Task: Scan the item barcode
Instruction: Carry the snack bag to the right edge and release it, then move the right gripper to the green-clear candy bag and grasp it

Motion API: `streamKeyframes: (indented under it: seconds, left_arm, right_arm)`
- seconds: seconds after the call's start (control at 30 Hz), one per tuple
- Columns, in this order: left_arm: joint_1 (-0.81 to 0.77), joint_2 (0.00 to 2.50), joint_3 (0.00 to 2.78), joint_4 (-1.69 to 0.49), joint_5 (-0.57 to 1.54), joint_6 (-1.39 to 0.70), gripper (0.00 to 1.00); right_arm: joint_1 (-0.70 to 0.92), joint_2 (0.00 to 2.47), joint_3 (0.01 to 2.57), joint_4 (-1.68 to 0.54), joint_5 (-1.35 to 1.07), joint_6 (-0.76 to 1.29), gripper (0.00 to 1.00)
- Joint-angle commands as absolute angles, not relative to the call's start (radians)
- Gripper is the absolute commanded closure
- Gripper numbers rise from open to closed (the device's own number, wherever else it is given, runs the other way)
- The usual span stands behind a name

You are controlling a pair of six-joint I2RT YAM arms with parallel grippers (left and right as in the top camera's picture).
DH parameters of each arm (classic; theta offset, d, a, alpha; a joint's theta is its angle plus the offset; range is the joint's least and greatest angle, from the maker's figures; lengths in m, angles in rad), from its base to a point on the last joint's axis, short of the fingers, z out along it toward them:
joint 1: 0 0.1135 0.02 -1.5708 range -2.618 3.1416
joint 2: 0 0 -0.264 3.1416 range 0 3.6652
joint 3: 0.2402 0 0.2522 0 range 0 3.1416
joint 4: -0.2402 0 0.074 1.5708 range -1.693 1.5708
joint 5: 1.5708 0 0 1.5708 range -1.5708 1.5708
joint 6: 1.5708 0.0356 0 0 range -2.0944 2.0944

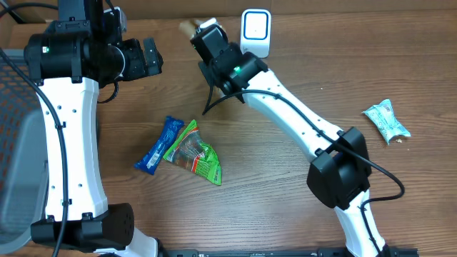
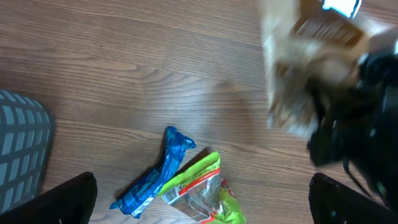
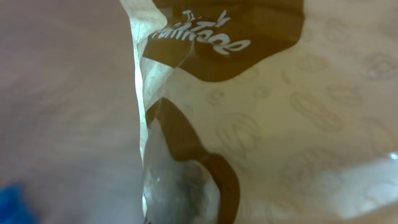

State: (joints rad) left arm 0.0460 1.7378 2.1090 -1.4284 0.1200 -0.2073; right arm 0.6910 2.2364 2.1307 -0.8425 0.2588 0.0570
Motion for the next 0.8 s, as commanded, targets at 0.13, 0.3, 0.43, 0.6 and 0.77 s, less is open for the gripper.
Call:
streamKeyframes:
  seconds: [0.13, 0.3, 0.43, 0.6, 0.77]
  left_arm:
    - [0.046, 1.739, 2.123, -1.429, 0.124, -0.213, 0.00]
    - [0.046, 1.739, 2.123, -1.429, 0.124, -0.214, 0.01]
    - [0.046, 1.739, 2.123, -1.429, 0.124, -0.213, 0.00]
    - [0.046, 1.739, 2.123, -1.429, 0.124, -0.213, 0.00]
    - [0.046, 1.739, 2.123, -1.429, 0.124, -0.213, 0.00]
  right_arm:
    - [0.526, 2.151, 2.137, -1.060, -0.311, 0.112, 0.96]
    - [0.256, 2.151, 2.137, -1.288, -0.458, 0.097, 0.96]
    - [0.028, 2.151, 2.120, -1.454, -0.445, 0.097, 0.96]
    - [-0.223, 2.151, 2.012, -1.456, -0.359, 0.076, 0.96]
    - [-0.384, 2.152, 1.862, -1.356, -0.311, 0.083, 0.96]
